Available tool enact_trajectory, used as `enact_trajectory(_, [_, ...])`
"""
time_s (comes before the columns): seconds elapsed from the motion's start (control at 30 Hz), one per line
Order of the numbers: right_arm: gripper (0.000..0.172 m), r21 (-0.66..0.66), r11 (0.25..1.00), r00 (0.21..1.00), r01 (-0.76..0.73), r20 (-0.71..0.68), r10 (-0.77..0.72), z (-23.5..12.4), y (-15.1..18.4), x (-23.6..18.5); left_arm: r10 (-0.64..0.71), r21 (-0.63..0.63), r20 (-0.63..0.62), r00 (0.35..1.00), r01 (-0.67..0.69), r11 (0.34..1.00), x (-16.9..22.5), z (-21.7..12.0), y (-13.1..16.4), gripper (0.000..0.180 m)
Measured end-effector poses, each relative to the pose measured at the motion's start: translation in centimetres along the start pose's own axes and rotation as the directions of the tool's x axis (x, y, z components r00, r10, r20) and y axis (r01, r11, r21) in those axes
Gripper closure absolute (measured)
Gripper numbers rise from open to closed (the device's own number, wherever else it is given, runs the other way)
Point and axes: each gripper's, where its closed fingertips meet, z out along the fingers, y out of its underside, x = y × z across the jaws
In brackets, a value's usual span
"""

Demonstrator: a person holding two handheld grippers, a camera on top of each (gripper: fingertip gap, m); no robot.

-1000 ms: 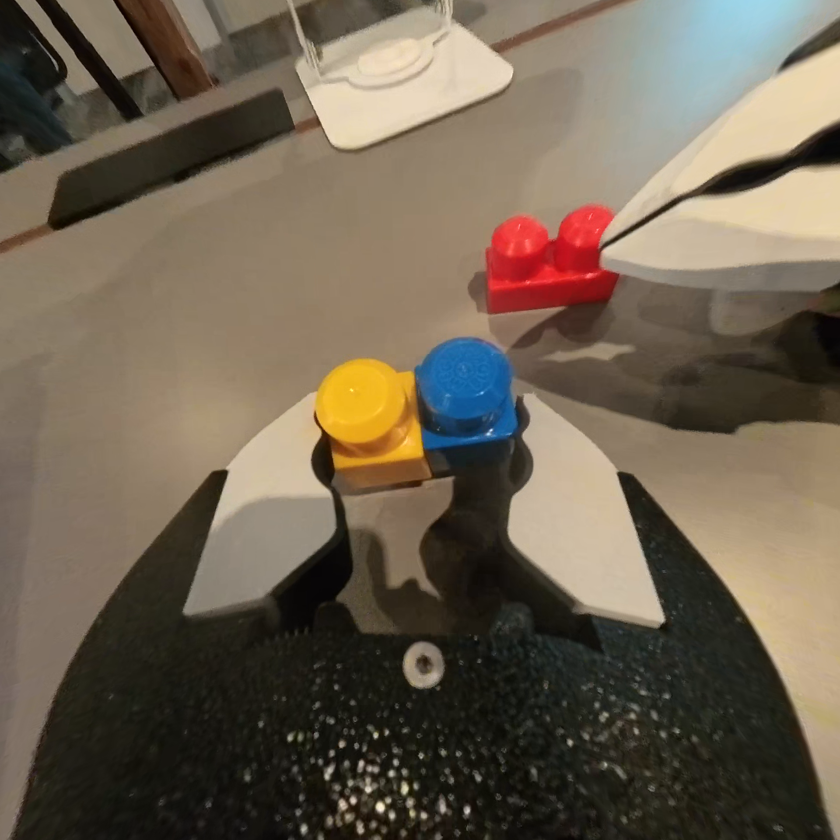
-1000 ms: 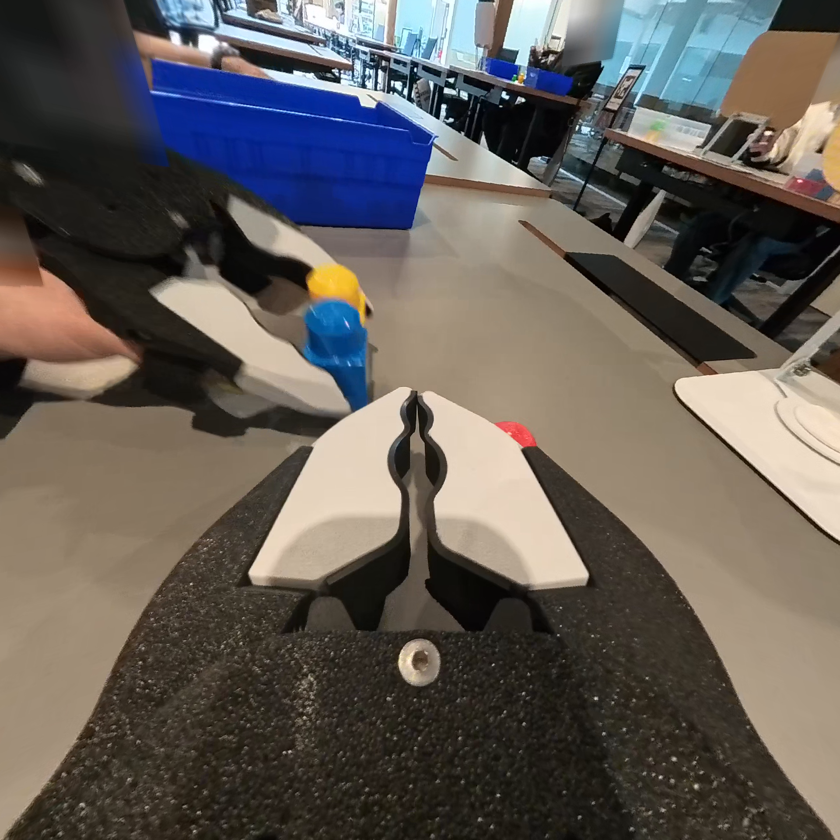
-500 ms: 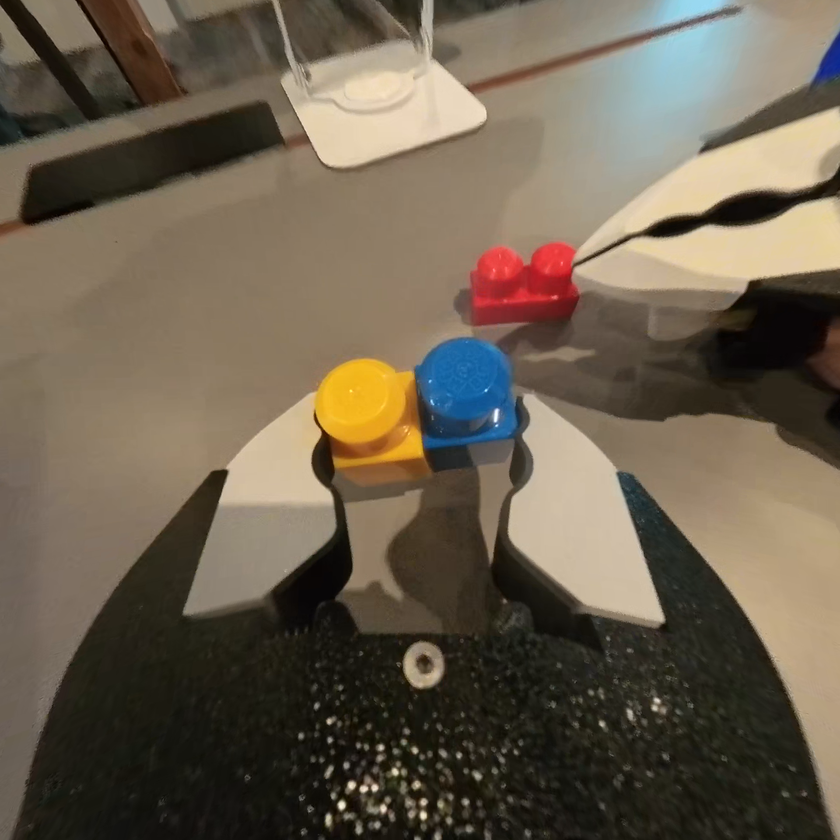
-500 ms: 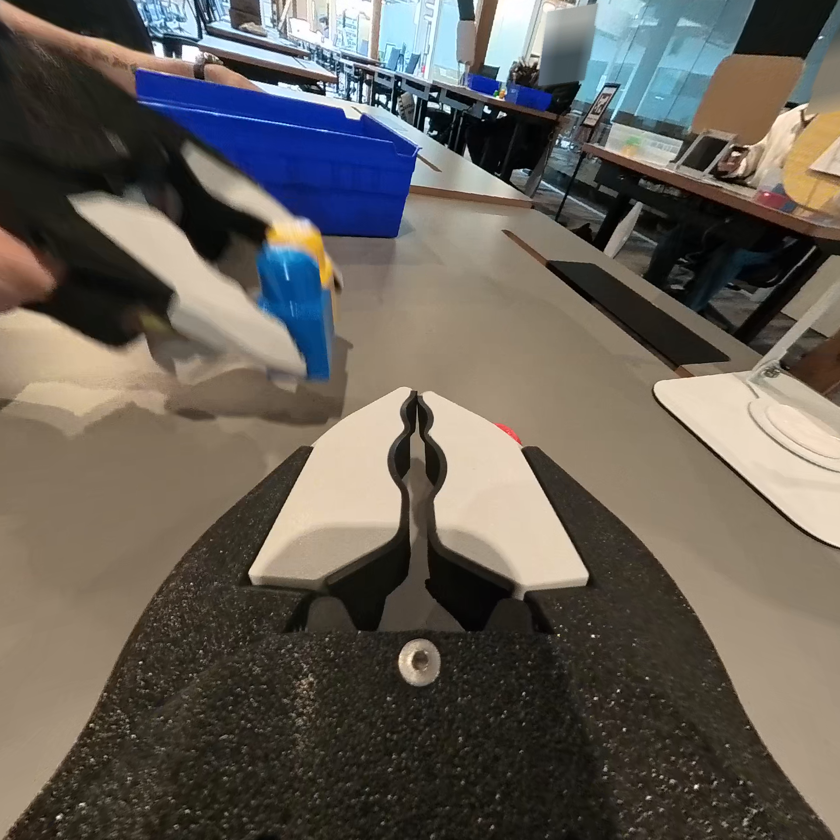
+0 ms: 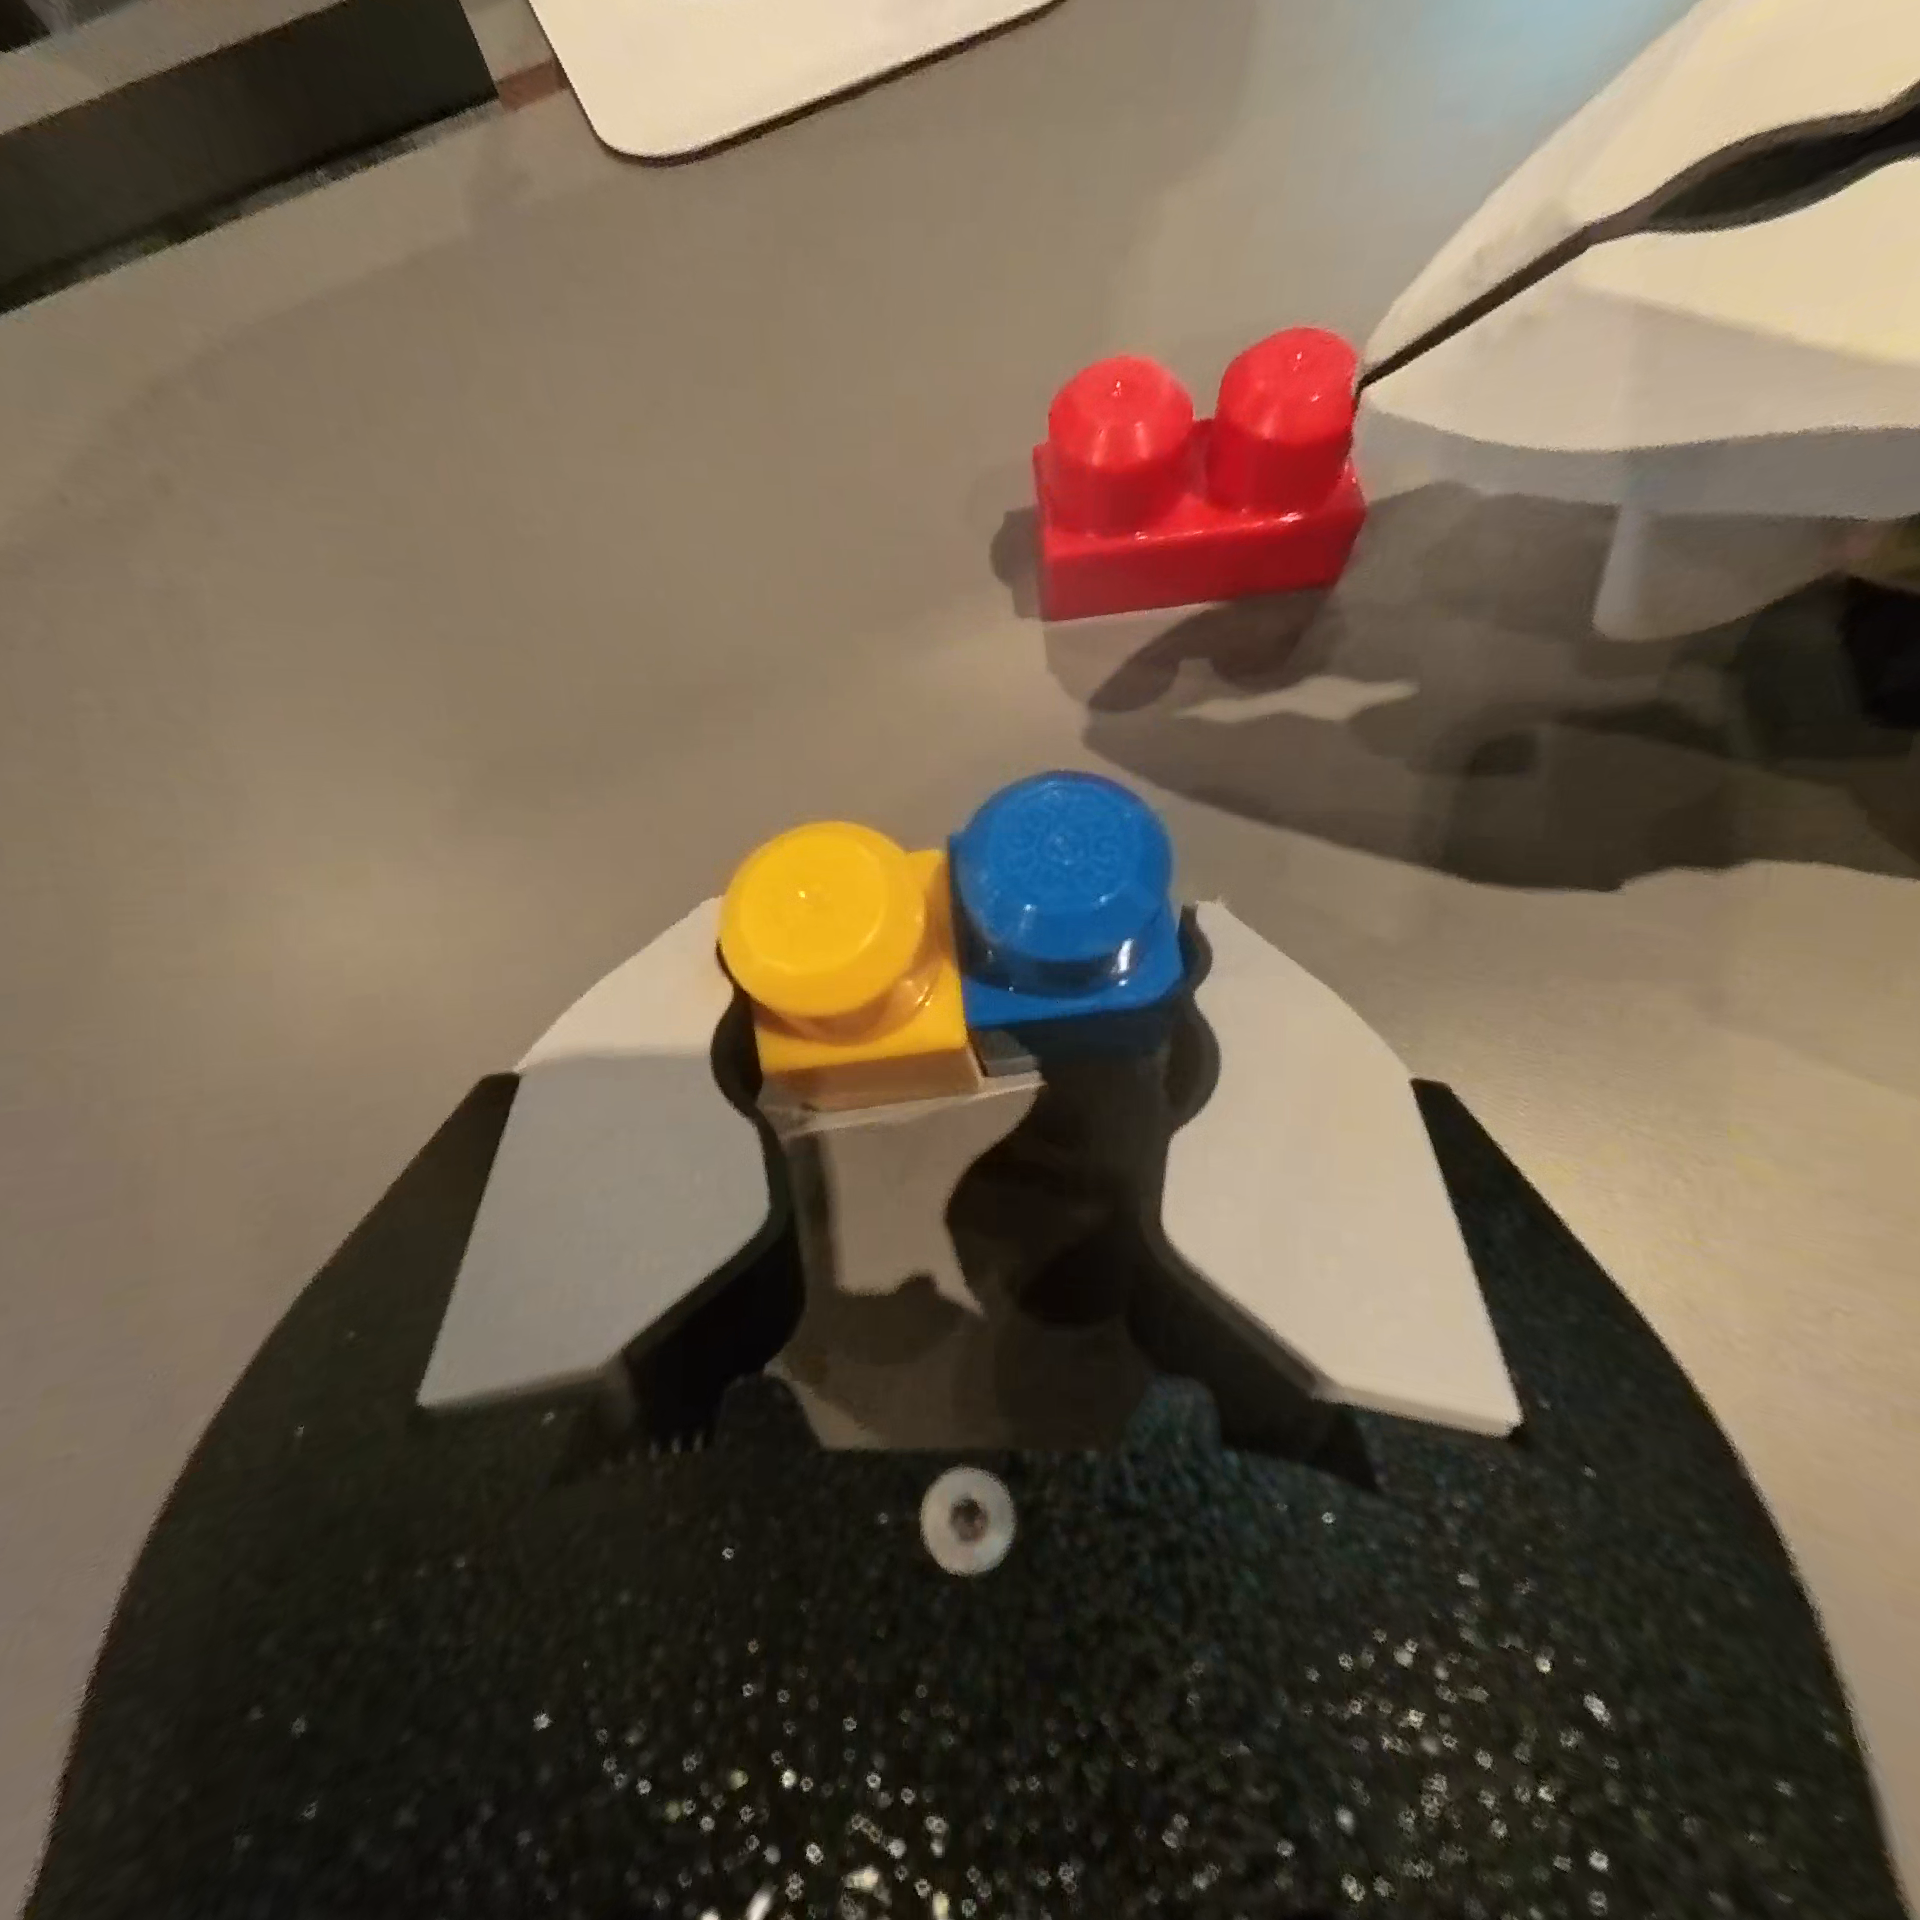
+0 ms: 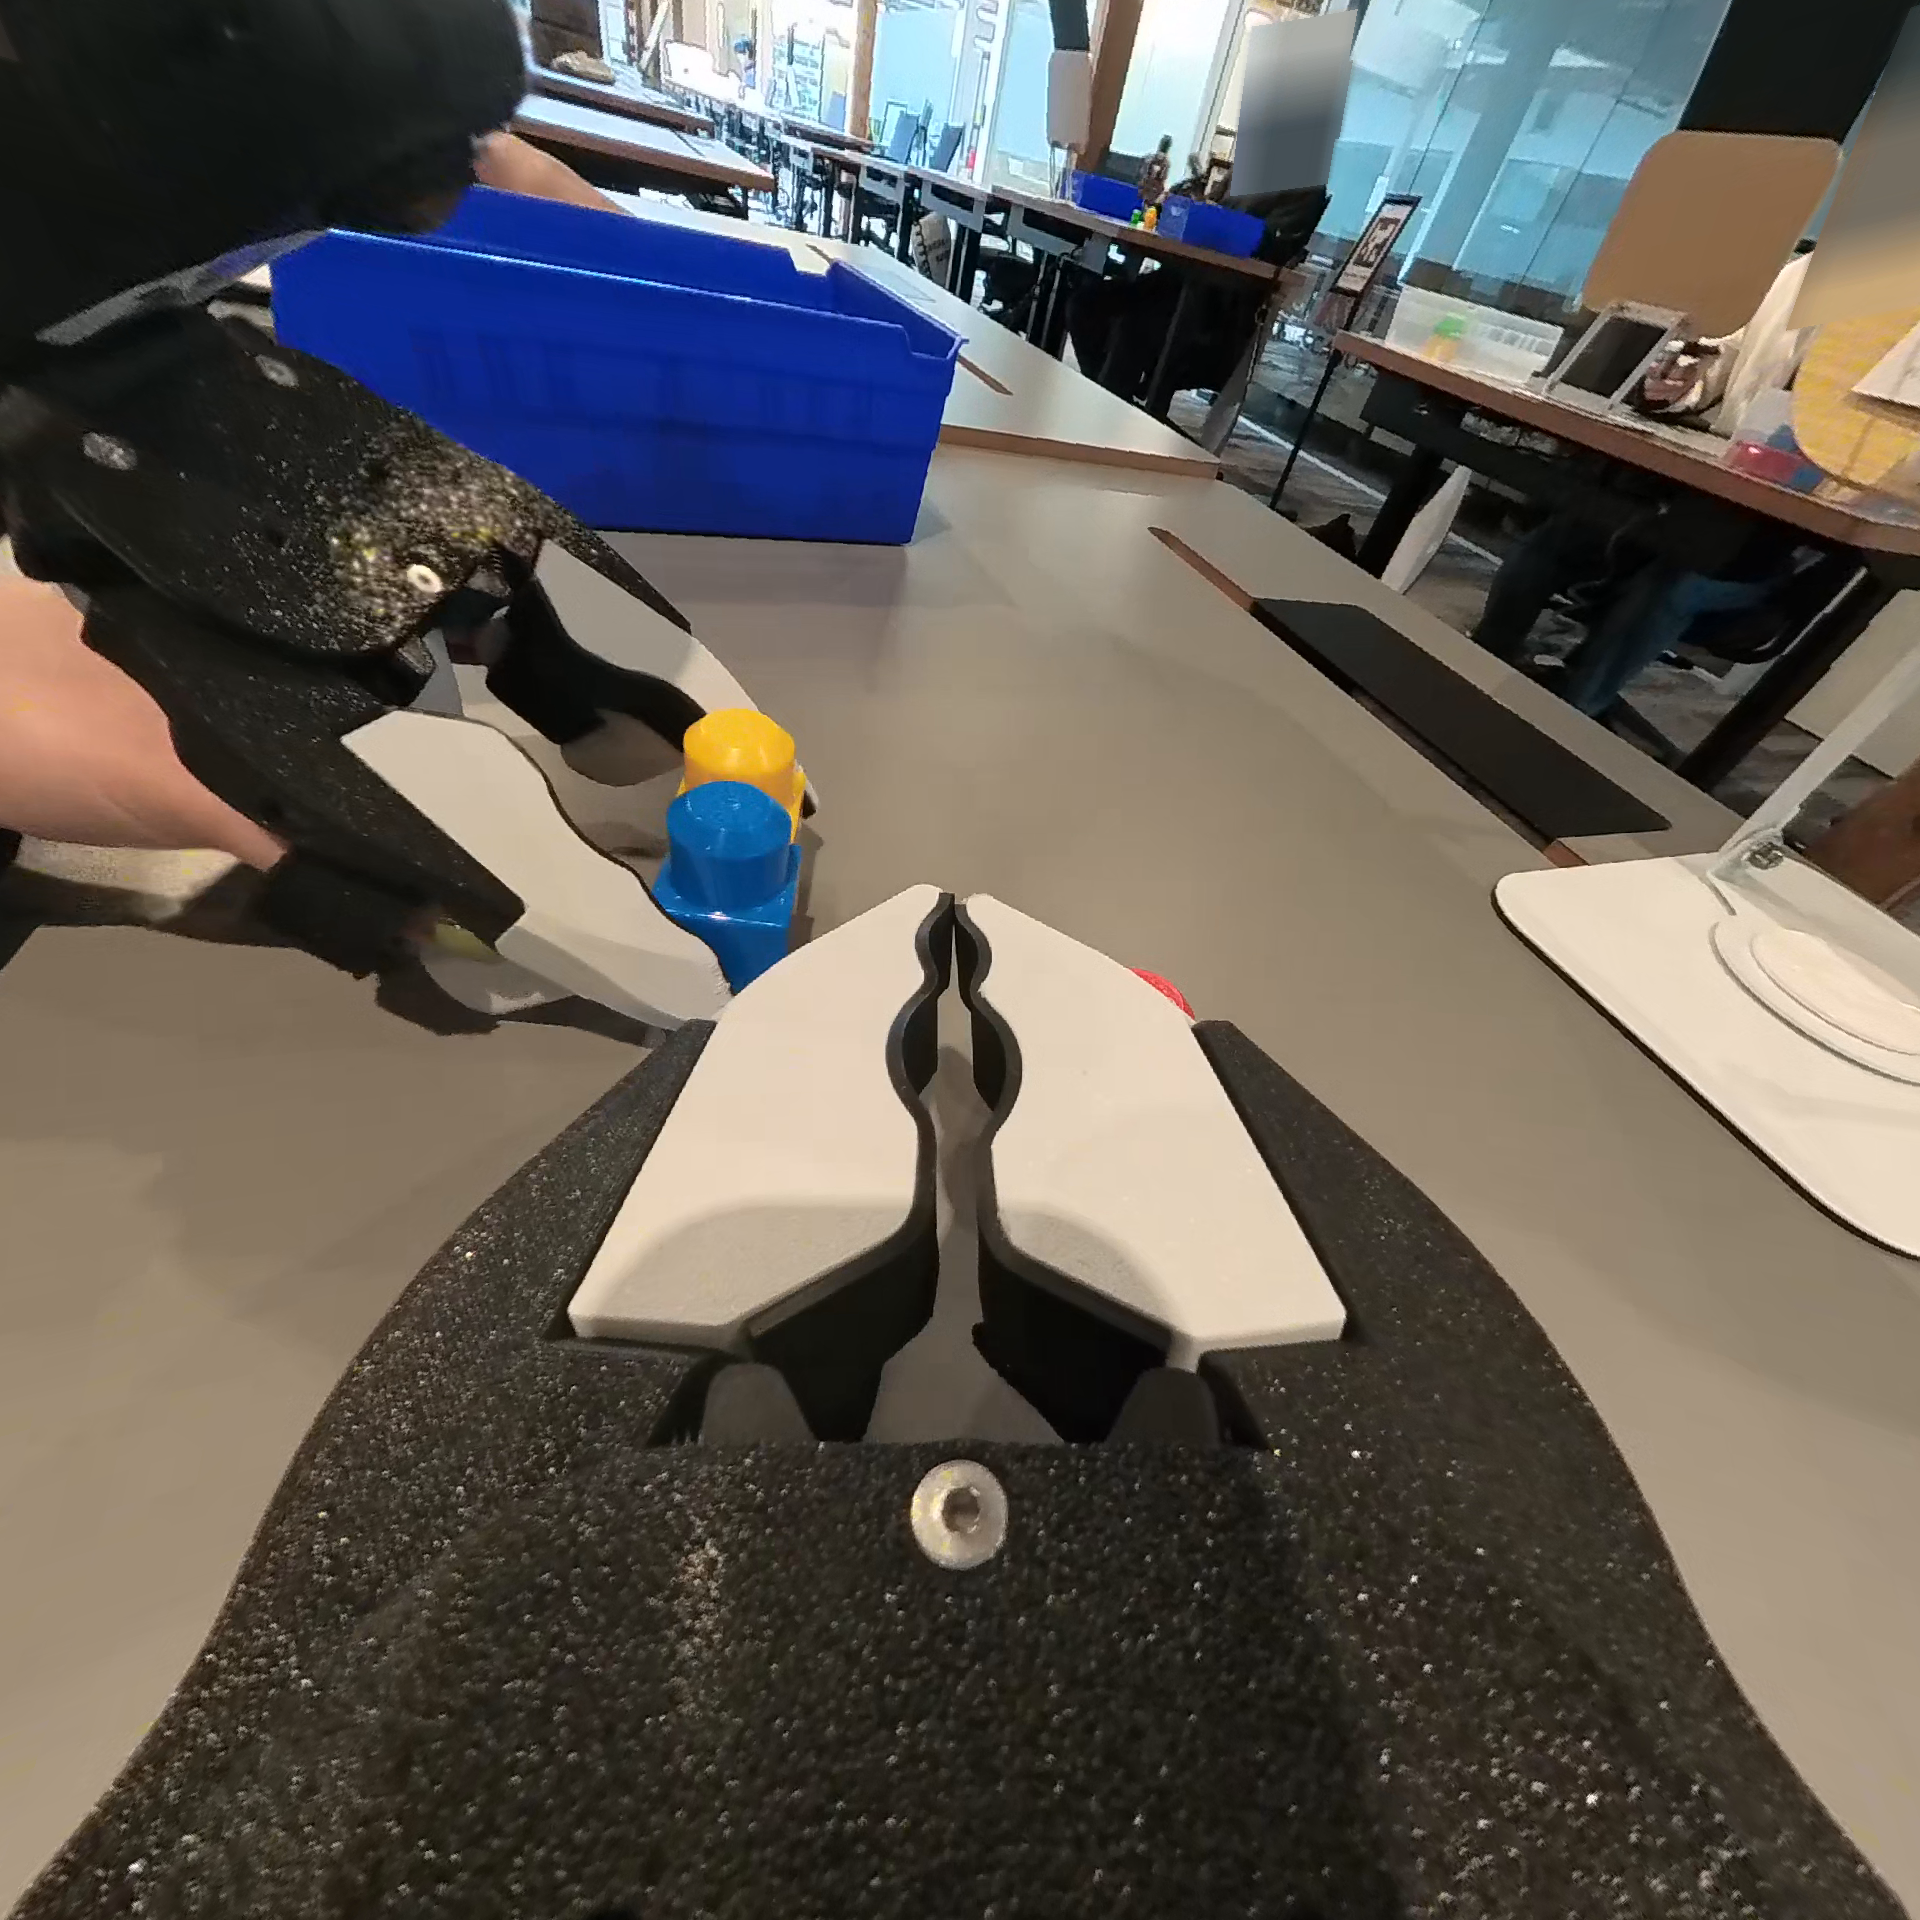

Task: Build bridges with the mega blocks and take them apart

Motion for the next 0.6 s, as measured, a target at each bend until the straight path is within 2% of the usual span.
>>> enact_trajectory(0.17, [0.172, 0.000, 1.000, 1.000, 0.000, 0.003, 0.000, 0.1, 0.0, -0.1, -0.014, 0.023, 0.056, 0.998, 0.013, 1.000, -0.5, -0.6, 0.4, 0.091])
enact_trajectory(0.3, [0.172, 0.000, 1.000, 1.000, 0.000, 0.006, 0.000, 0.1, 0.0, -0.1, -0.055, 0.023, 0.054, 0.997, 0.054, 0.998, -0.7, -0.9, 0.7, 0.097])
enact_trajectory(0.47, [0.172, 0.003, 1.000, 1.000, 0.004, 0.010, -0.004, 0.1, 0.0, -0.2, -0.083, -0.004, 0.068, 0.994, 0.083, 0.997, -0.9, -0.5, 0.9, 0.096])
enact_trajectory(0.6, [0.172, 0.016, 1.000, 1.000, 0.001, 0.010, -0.002, 0.0, -0.2, -0.2, -0.157, -0.063, 0.028, 0.987, 0.159, 0.985, -1.2, 0.2, 1.6, 0.085])
